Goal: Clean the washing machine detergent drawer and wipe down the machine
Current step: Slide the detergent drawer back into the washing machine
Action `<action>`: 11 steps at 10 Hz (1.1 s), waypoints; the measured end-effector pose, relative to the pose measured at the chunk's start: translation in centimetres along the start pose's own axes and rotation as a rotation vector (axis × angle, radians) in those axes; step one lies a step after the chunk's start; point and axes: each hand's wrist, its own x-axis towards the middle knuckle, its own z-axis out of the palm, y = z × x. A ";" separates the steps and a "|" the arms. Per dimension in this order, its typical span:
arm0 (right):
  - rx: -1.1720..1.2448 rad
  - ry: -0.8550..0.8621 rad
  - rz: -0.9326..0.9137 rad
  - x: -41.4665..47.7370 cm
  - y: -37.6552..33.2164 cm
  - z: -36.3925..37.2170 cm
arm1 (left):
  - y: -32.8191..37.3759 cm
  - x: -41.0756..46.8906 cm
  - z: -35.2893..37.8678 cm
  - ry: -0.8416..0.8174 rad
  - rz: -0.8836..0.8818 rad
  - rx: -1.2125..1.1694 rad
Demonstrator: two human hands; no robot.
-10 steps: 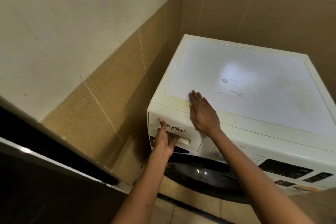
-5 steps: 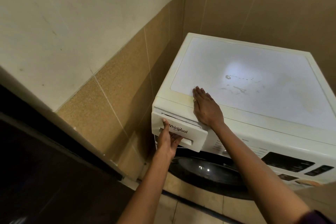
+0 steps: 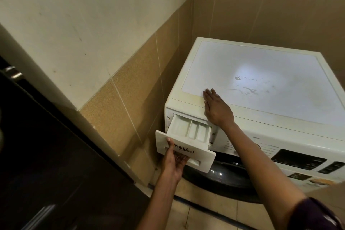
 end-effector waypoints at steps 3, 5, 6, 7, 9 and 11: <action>0.014 0.006 0.001 0.1 0.0 0.2 | 0.1 1.0 1.2 0.008 -0.011 -0.062; 0.017 0.003 0.003 0.2 0.1 0.3 | 1.4 3.0 4.4 0.019 -0.005 -0.060; 0.035 0.012 0.009 0.3 0.1 0.5 | 2.0 4.0 5.9 0.023 -0.003 -0.050; 0.050 0.024 0.008 0.3 0.2 0.6 | 2.1 5.3 7.4 0.035 0.003 -0.036; 0.068 0.023 0.029 0.3 0.6 0.8 | 1.7 6.5 7.5 0.095 0.046 0.105; 0.196 -0.023 0.020 0.2 0.7 -0.2 | 4.0 3.7 8.0 0.312 0.280 0.617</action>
